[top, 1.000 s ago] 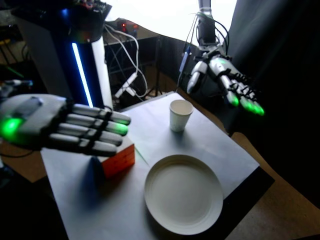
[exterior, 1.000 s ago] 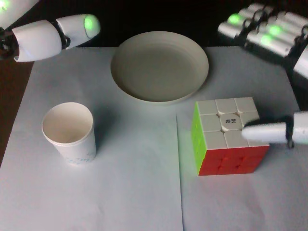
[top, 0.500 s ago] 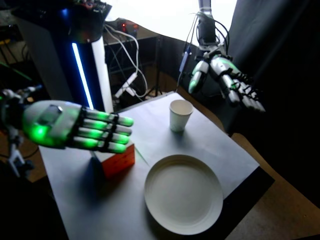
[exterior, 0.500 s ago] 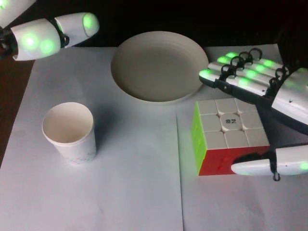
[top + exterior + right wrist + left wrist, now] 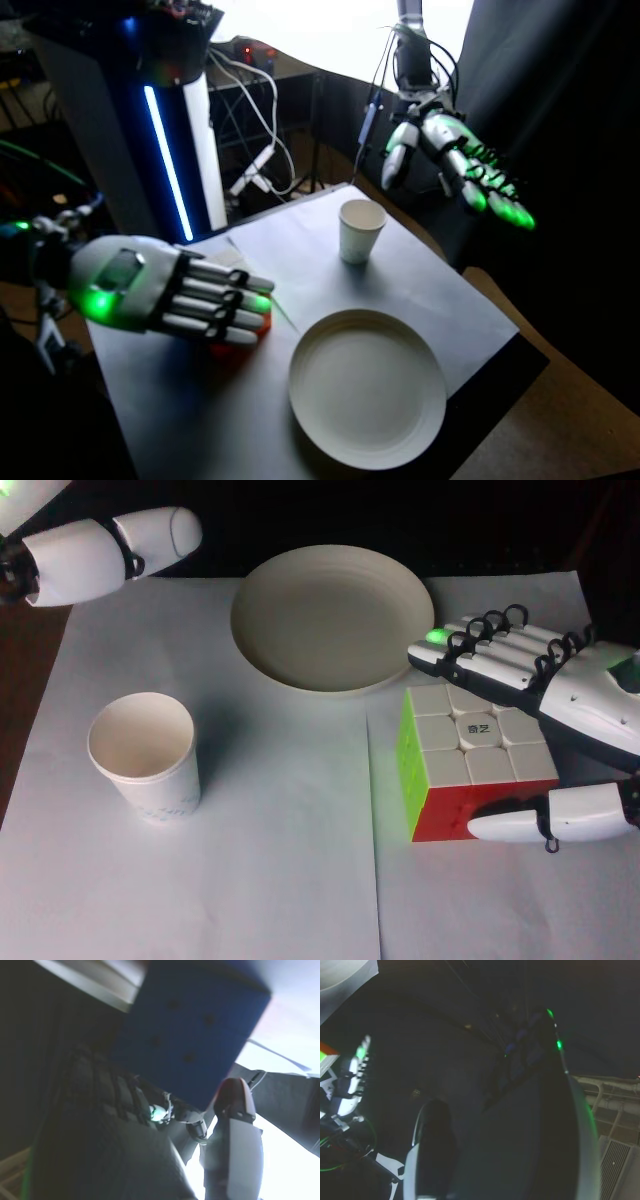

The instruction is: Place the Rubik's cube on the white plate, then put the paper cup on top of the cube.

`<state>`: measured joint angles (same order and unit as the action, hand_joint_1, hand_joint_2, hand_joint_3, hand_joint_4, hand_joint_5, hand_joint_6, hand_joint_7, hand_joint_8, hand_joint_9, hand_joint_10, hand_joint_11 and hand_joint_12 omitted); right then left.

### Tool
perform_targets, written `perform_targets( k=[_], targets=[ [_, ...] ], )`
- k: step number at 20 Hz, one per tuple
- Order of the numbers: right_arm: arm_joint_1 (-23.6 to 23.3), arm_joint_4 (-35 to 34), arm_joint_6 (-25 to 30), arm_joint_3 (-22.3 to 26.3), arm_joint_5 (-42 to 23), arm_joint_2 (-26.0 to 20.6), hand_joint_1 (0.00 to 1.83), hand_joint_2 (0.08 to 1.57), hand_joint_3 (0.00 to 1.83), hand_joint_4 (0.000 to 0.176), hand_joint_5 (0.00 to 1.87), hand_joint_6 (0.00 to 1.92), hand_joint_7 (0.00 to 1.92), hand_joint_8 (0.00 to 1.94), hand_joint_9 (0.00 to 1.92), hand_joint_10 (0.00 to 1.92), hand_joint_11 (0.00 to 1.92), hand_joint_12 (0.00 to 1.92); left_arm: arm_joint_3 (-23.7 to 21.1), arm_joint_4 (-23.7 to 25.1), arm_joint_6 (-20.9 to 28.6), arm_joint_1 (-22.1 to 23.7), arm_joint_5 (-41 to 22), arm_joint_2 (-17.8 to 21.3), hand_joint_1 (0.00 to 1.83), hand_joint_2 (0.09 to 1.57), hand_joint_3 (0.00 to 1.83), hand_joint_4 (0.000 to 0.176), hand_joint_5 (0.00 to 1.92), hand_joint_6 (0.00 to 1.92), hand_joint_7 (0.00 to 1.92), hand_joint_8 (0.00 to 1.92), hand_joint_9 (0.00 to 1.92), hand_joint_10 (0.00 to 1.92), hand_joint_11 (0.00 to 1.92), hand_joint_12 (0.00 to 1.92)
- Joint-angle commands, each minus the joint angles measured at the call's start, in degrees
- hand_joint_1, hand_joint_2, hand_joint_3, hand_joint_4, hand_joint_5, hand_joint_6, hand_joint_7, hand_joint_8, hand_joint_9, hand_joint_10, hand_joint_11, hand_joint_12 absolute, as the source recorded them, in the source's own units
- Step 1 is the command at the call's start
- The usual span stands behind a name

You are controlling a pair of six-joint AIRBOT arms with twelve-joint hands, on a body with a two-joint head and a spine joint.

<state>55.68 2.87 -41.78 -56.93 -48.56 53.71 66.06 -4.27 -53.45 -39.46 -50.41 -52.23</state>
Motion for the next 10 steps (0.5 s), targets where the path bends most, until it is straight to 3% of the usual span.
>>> perform_targets(
  k=[1, 2, 3, 4, 5, 6, 7, 8, 9, 10],
  targets=[
    [-0.45, -0.57, 0.34, -0.24, -6.93, 0.16, 0.72, 0.96, 0.0, 0.031, 0.0, 0.0, 0.02, 0.01, 0.0, 0.0, 0.01, 0.01, 0.13, -0.67, 0.01, 0.79, -7.51, 0.22, 0.09, 1.3, 0.0, 0.095, 0.02, 0.01, 0.0, 0.0, 0.0, 0.0, 0.0, 0.0],
    [-0.46, -0.57, 0.34, -0.27, -6.93, 0.19, 0.74, 0.97, 0.0, 0.009, 0.0, 0.0, 0.04, 0.01, 0.03, 0.01, 0.04, 0.03, 0.13, -0.7, 0.01, 0.79, -7.51, 0.21, 0.08, 1.3, 0.0, 0.099, 0.02, 0.01, 0.0, 0.0, 0.0, 0.0, 0.0, 0.0],
    [-0.48, -0.57, 0.34, -0.28, -6.93, 0.19, 0.78, 0.98, 0.0, 0.0, 0.07, 0.02, 0.2, 0.06, 0.05, 0.52, 0.0, 0.9, 0.14, -0.7, 0.01, 0.77, -7.5, 0.18, 0.08, 1.31, 0.0, 0.091, 0.03, 0.01, 0.0, 0.0, 0.0, 0.0, 0.01, 0.01],
    [-0.54, -0.56, 0.34, -0.28, -6.94, 0.18, 0.81, 0.99, 0.0, 0.0, 0.16, 0.1, 0.25, 0.35, 0.01, 1.12, 0.0, 1.43, 0.14, -0.72, 0.01, 0.68, -7.5, 0.17, 0.1, 1.31, 0.0, 0.091, 0.03, 0.01, 0.0, 0.0, 0.0, 0.0, 0.01, 0.01],
    [-0.6, -0.55, 0.34, -0.28, -6.95, 0.18, 0.86, 0.99, 0.0, 0.0, 0.21, 0.21, 0.2, 0.66, 0.1, 1.27, 0.0, 1.53, 0.14, -0.76, 0.01, 0.62, -7.5, 0.17, 0.12, 1.3, 0.0, 0.103, 0.04, 0.01, 0.0, 0.0, 0.0, 0.0, 0.0, 0.0],
    [-0.73, -0.55, 0.34, -0.27, -6.95, 0.18, 0.98, 1.05, 0.01, 0.0, 0.17, 1.03, 0.28, 1.25, 0.34, 1.61, 0.16, 1.87, 0.15, -0.83, 0.01, 0.54, -7.51, 0.16, 0.16, 1.29, 0.0, 0.125, 0.04, 0.0, 0.0, 0.0, 0.0, 0.0, 0.0, 0.0],
    [-1.11, -0.42, 0.34, -0.27, -6.97, 0.17, 1.02, 1.06, 0.0, 0.0, 0.17, 1.27, 0.34, 1.38, 0.41, 1.71, 0.33, 1.92, 0.15, -0.95, 0.01, 0.37, -7.58, 0.19, 0.14, 1.3, 0.0, 0.107, 0.04, 0.01, 0.0, 0.0, 0.0, 0.0, 0.0, 0.0],
    [-1.62, -0.12, 0.34, -0.26, -7.0, 0.16, 1.06, 1.09, 0.01, 0.0, 0.22, 1.46, 0.4, 1.63, 0.52, 1.91, 0.6, 1.92, 0.14, -1.06, 0.01, 0.24, -7.66, 0.24, 0.14, 1.31, 0.0, 0.101, 0.05, 0.0, 0.0, 0.0, 0.0, 0.0, 0.0, 0.0],
    [-2.14, 0.23, 0.34, -0.25, -7.07, 0.13, 1.06, 1.1, 0.0, 0.0, 0.22, 1.56, 0.44, 1.75, 0.6, 1.92, 0.63, 1.92, 0.13, -1.16, 0.01, 0.12, -7.77, 0.26, 0.15, 1.31, 0.0, 0.095, 0.05, 0.0, 0.0, 0.0, 0.0, 0.0, 0.0, 0.0],
    [-2.72, 0.59, 0.34, -0.25, -7.22, 0.1, 1.06, 1.1, 0.0, 0.0, 0.21, 1.58, 0.44, 1.79, 0.62, 1.92, 0.64, 1.92, 0.13, -1.24, 0.01, 0.02, -7.82, 0.27, 0.14, 1.31, 0.0, 0.1, 0.04, 0.0, 0.0, 0.0, 0.0, 0.0, 0.0, 0.0]
  ],
)
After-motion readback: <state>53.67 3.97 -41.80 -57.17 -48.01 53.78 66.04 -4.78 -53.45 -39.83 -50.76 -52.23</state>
